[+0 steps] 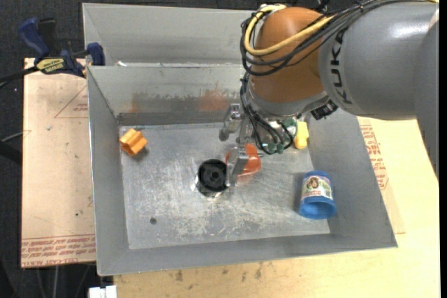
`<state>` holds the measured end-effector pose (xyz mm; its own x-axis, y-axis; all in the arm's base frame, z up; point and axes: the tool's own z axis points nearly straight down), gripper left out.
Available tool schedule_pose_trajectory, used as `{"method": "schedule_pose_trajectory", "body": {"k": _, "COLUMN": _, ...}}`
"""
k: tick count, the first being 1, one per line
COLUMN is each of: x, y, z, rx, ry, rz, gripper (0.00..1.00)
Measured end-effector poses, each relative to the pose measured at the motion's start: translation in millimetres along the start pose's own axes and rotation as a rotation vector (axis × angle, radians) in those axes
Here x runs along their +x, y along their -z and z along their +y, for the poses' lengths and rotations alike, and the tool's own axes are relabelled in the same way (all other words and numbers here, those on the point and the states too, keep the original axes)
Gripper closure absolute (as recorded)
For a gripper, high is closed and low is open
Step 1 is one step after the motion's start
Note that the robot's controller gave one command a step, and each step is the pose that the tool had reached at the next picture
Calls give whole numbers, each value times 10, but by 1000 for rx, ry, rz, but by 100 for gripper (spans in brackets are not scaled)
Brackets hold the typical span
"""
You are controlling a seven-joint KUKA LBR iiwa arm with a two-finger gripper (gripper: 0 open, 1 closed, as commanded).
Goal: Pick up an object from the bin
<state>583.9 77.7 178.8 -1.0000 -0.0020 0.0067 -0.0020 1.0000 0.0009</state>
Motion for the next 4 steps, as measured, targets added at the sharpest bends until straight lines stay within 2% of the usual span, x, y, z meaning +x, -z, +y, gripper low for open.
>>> {"method": "schedule_pose_trajectory", "body": {"k": 1, "x": -17, "y": 45, "z": -3, "rx": 0, "ry": -2, "rz": -8, "gripper": 0}}
{"method": "schedule_pose_trajectory", "body": {"k": 2, "x": -96, "y": -828, "z": 113, "rx": -1, "ry": 185, "rz": -32, "gripper": 100}}
{"method": "schedule_pose_trajectory", "body": {"k": 4, "x": -68, "y": -814, "z": 104, "rx": -2, "ry": 184, "rz": -33, "gripper": 100}}
